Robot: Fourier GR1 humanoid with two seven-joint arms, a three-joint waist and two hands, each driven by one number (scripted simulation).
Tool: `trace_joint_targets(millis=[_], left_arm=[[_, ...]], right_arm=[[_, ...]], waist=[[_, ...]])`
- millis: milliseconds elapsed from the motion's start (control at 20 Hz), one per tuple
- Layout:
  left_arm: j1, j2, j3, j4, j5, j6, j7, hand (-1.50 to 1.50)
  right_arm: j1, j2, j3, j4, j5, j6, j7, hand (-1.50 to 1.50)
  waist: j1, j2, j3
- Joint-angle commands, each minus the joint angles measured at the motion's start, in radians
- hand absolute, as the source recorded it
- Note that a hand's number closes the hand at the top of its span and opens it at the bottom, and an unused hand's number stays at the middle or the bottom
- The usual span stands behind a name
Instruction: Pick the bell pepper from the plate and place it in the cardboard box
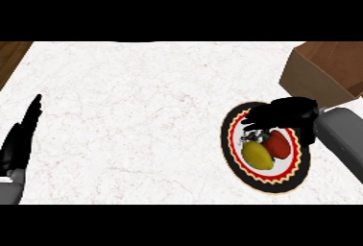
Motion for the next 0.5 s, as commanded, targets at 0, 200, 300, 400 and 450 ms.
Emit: trace_joint_targets(millis=[0,200,300,400,450], left_arm=[[0.021,0.033,0.026,-0.05,0.018,-0.034,0.04,0.0],[0.001,0.0,0.032,0.029,-0.009,-0.011,-0.019,0.0],[-0.025,0.012,0.039,0.006,0.007,-0.043,0.019,0.0],[0.019,0.005,0.039,-0.026,-0.007,-0.036,0.023,0.0],[-0.07,-0.011,0.033,0.022,-0.029,-0.014,0.054,0.0]], right_arm=[[0.027,-0.045,0.001,-0.06,-0.024,0.076,-0.18,-1.5],[0.075,0.006,0.033,-0.081,-0.017,0.041,-0.136,-1.5],[0.035,-0.055,0.03,-0.092,-0.02,0.091,-0.174,-1.5],[0.031,-0.053,0.026,-0.193,-0.003,0.135,-0.063,-1.5],[0.072,-0.092,0.049,-0.141,0.028,0.044,-0.129,-1.5]], waist=[[-0.008,-0.006,0.0],[-0.011,-0.002,0.0],[-0.01,-0.002,0.0],[-0.012,-0.006,-0.001],[-0.018,-0.002,0.0]])
